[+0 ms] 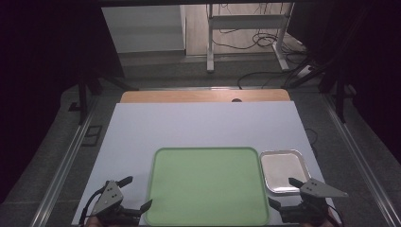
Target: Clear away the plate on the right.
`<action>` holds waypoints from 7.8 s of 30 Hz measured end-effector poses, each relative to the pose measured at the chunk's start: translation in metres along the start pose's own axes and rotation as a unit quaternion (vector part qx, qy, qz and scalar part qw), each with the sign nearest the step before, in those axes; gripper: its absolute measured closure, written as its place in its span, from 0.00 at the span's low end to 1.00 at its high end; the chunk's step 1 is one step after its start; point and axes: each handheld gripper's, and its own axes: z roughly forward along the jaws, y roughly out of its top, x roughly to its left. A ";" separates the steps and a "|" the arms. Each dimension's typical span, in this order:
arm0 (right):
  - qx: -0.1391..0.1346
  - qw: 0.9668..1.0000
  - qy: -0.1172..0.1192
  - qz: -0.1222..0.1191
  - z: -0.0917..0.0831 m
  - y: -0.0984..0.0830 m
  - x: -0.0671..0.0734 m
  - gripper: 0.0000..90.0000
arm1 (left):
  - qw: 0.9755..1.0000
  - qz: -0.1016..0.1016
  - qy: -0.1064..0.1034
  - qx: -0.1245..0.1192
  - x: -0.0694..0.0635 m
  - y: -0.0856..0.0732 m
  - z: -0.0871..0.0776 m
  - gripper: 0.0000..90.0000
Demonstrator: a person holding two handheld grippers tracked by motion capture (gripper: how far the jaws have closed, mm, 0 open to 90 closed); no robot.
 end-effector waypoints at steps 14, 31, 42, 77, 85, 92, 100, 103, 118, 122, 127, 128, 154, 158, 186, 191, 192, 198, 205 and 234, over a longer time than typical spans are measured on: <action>0.042 0.999 0.015 -0.010 0.011 -0.005 0.000 0.00 | 1.000 0.004 0.006 0.004 -0.001 0.000 0.001 0.00; 0.050 0.999 -0.004 -0.004 0.012 -0.004 -0.002 0.00 | 1.000 0.008 0.006 0.011 -0.002 0.001 0.002 0.00; 0.029 0.999 -0.019 0.018 0.009 0.000 -0.015 0.00 | 1.000 0.007 0.002 0.009 -0.001 0.001 0.002 0.01; 0.025 0.995 -0.088 0.048 0.015 0.002 -0.059 0.00 | 1.000 0.011 -0.001 0.013 -0.002 0.001 0.003 0.01; 0.030 0.992 -0.109 0.060 0.017 0.003 -0.068 0.00 | 1.000 0.012 -0.001 0.013 -0.002 0.001 0.004 0.01; 0.034 0.987 -0.129 0.092 0.021 0.002 -0.080 0.00 | 1.000 0.014 -0.001 0.014 -0.002 0.002 0.004 0.01; 0.032 0.981 -0.162 0.101 0.018 0.003 -0.095 0.15 | 1.000 0.014 -0.001 0.014 -0.002 0.002 0.004 0.01; 0.040 0.979 -0.170 0.103 0.017 0.003 -0.100 0.21 | 1.000 0.014 -0.001 0.014 -0.002 0.002 0.004 0.01; 0.085 0.968 -0.188 0.140 0.022 0.001 -0.127 0.46 | 1.000 0.012 -0.002 0.015 -0.002 0.002 0.004 0.01; 0.103 0.966 -0.184 0.152 0.026 0.001 -0.134 0.57 | 1.000 0.011 -0.002 0.015 -0.002 0.002 0.005 0.01; 0.123 0.961 -0.178 0.170 0.032 0.000 -0.140 0.71 | 1.000 0.011 -0.002 0.016 -0.001 0.002 0.005 0.01; 0.126 0.961 -0.177 0.171 0.033 0.000 -0.141 0.73 | 1.000 0.011 -0.002 0.017 -0.001 0.002 0.005 0.01; 0.103 0.947 -0.104 0.286 0.028 -0.002 -0.162 0.99 | 1.000 0.014 -0.001 0.016 -0.002 0.002 0.005 0.01; 0.094 0.947 -0.100 0.291 0.025 0.000 -0.162 0.99 | 1.000 0.014 -0.001 0.016 -0.002 0.002 0.005 0.01; 0.088 0.956 -0.040 0.277 0.045 0.021 -0.129 0.99 | 1.000 0.015 0.000 0.019 -0.002 0.003 0.006 0.01; 0.093 0.959 -0.023 0.267 0.056 0.030 -0.117 0.99 | 1.000 0.015 0.000 0.019 -0.002 0.003 0.006 0.01; 0.093 0.959 -0.023 0.267 0.056 0.030 -0.117 0.99 | 1.000 0.015 0.000 0.019 -0.002 0.003 0.006 0.01; 0.103 0.962 -0.009 0.253 0.070 0.038 -0.104 0.99 | 1.000 0.016 0.000 0.019 -0.002 0.003 0.006 0.01; 0.115 0.965 0.007 0.236 0.093 0.049 -0.085 0.99 | 1.000 0.017 0.000 0.019 -0.002 0.003 0.006 0.01; 0.159 0.964 0.049 0.207 0.167 0.069 -0.029 0.99 | 1.000 0.018 -0.001 0.017 -0.002 0.003 0.006 0.01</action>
